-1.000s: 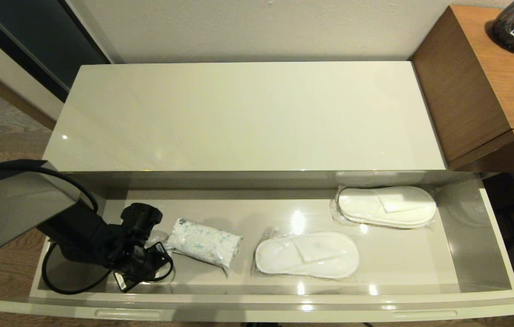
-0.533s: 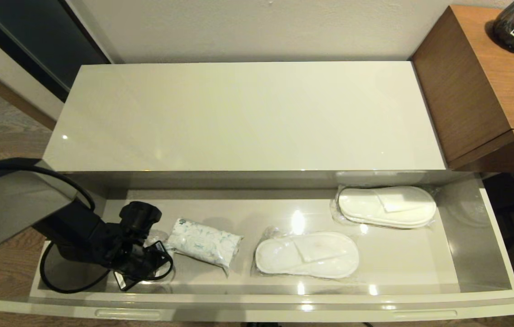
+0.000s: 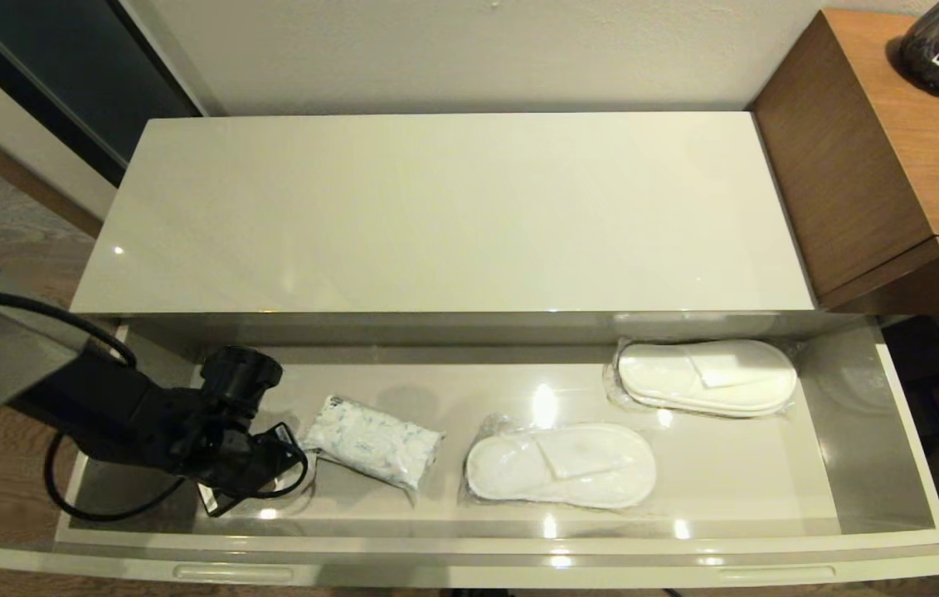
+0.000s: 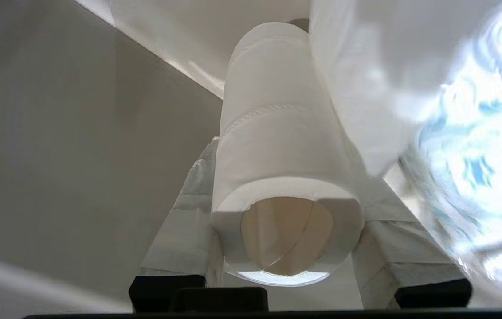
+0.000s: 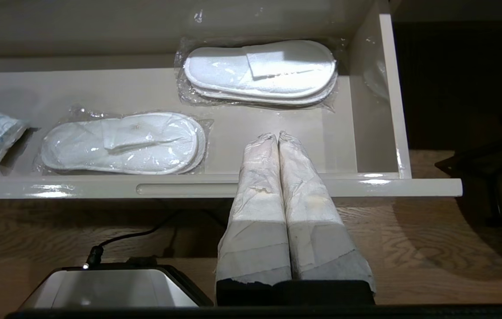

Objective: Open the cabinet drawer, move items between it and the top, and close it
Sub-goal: Take out the tissue from the drawer

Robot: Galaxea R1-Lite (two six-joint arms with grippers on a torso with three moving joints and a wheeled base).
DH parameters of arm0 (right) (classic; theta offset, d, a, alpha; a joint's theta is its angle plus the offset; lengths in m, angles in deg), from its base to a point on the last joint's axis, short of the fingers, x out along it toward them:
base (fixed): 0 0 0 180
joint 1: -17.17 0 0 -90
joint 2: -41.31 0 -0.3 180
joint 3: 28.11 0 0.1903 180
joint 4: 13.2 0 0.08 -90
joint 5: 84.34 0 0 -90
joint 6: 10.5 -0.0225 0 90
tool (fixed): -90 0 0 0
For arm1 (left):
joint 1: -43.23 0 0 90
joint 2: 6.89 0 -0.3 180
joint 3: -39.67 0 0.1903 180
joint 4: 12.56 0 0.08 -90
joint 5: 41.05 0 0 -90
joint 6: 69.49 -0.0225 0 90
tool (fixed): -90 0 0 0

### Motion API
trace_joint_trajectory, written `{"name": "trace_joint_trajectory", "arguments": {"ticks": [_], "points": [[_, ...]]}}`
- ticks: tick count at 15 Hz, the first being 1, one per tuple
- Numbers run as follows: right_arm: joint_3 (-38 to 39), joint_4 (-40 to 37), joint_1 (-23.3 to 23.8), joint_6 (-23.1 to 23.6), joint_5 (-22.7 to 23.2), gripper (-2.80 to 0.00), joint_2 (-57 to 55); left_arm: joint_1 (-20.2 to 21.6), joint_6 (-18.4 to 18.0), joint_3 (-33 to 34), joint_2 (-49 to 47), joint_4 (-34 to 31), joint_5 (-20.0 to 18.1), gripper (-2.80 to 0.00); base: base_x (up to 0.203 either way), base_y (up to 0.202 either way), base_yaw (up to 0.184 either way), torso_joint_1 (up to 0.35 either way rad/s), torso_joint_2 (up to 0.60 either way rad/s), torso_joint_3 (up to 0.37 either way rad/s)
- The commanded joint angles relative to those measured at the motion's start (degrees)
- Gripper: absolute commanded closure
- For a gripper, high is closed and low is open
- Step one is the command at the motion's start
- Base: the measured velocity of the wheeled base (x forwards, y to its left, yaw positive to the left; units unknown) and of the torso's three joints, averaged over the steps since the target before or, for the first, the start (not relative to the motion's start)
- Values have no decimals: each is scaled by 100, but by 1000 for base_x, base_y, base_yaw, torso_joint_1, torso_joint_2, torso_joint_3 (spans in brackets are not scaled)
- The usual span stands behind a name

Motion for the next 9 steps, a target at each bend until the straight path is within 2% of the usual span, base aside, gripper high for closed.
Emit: {"name": "trace_joint_trajectory", "arguments": {"ticks": [1, 6, 9], "points": [[8, 2, -4, 1, 0, 0, 11, -10, -31, -6, 327, -53, 7, 0, 0, 0, 0, 0, 0, 0], [0, 2, -4, 1, 0, 0, 11, -41, -216, -271, 863, -307, 126, 0, 0, 0, 0, 0, 0, 0], [1, 2, -4, 1, 0, 0, 3, 25, -829, -1046, 1123, -1301, 363, 0, 0, 0, 0, 0, 0, 0]]}}
